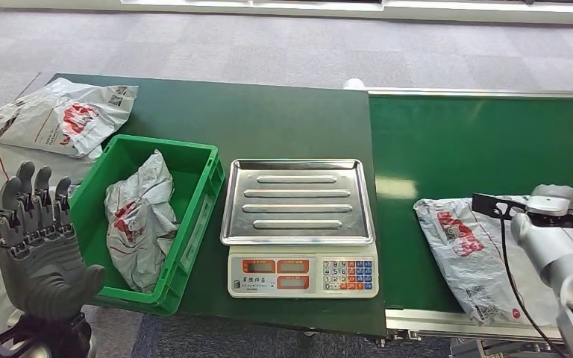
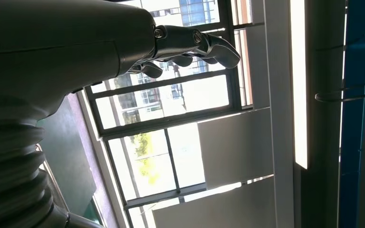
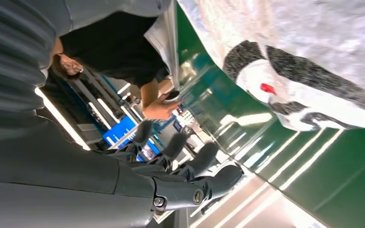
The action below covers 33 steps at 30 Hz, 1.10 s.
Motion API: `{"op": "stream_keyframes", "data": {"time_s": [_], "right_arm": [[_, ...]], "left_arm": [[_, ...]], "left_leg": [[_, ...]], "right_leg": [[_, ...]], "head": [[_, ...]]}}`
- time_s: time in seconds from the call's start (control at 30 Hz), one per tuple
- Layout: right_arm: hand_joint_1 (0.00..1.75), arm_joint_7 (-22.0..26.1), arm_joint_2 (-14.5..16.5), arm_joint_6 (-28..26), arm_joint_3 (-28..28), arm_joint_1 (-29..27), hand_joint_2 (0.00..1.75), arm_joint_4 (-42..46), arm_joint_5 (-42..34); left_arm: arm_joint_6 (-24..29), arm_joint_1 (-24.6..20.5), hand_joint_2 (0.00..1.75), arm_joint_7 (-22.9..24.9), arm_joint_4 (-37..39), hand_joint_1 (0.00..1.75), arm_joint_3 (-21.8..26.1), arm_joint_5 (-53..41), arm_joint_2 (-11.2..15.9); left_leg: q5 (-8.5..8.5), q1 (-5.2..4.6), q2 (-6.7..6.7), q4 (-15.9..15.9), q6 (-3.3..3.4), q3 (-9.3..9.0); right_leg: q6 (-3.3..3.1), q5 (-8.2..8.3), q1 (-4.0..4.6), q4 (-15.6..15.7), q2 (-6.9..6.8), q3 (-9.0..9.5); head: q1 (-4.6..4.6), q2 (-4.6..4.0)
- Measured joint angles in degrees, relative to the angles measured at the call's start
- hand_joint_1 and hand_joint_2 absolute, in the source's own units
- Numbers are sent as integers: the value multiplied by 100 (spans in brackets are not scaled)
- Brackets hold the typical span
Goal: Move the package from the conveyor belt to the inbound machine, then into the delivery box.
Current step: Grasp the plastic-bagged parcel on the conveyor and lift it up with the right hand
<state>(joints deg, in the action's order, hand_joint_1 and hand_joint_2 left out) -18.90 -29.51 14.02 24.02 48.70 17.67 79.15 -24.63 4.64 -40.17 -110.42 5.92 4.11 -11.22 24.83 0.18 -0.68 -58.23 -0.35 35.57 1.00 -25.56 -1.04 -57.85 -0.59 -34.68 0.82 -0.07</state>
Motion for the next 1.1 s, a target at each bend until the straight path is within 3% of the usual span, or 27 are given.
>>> {"op": "stream_keyframes", "data": {"time_s": [0.2,0.33,0.4,0.53,0.6,0.77,0.8,0.9,0.93,1.1], "right_arm": [[0,-22,-68,306,-1,-20,175,-67,-27],[0,462,-65,942,-25,-99,175,-96,-137],[0,1281,-55,1342,-28,-132,175,-101,-305],[0,3996,-8,1935,77,-150,175,-81,-596],[0,4458,34,2040,143,-147,175,-50,-657],[0,4655,111,2054,283,-159,175,33,-794],[28,4720,121,2032,303,-178,175,52,-833],[159,4957,159,1965,368,-276,175,137,-976],[175,5028,176,1929,393,-324,175,176,-1026],[175,5113,278,1538,486,-624,175,439,-1246]], "left_arm": [[-22,0,175,0,1,0,0,1,-14],[-51,-7,175,0,4,0,0,-7,-21],[-71,-13,175,0,4,0,0,-7,-18],[-225,-42,175,0,4,0,11,14,-5],[-273,-66,175,0,4,0,22,15,-3],[-269,-100,175,0,5,0,82,-9,-3],[-256,-105,175,0,4,0,84,-13,-3],[-231,-104,175,0,2,0,93,-17,-3],[-229,-101,175,0,-1,0,97,-17,-3],[-236,-78,175,-2,-17,0,110,-5,-3]], "left_leg": [[0,1,4,1,0,-1],[0,1,4,1,0,1],[0,1,3,2,0,3],[0,1,7,2,0,1],[-1,2,1,2,1,1],[-3,3,-9,2,1,1],[-3,3,-8,2,1,1],[-3,3,-8,2,1,1],[-2,3,-8,2,1,1],[-2,4,-7,2,0,0]], "right_leg": [[0,0,2,0,1,-1],[0,0,1,0,0,1],[0,0,1,0,0,1],[0,1,1,0,5,1],[0,0,2,0,-6,4],[1,-1,3,0,-15,9],[1,-1,3,0,-14,9],[1,-1,3,0,-14,9],[1,-1,3,0,-14,9],[1,-2,5,0,-14,9]], "head": [[1,0],[1,0],[-1,0],[0,0],[1,0],[1,0],[1,0],[0,0],[-1,0],[0,0]]}}
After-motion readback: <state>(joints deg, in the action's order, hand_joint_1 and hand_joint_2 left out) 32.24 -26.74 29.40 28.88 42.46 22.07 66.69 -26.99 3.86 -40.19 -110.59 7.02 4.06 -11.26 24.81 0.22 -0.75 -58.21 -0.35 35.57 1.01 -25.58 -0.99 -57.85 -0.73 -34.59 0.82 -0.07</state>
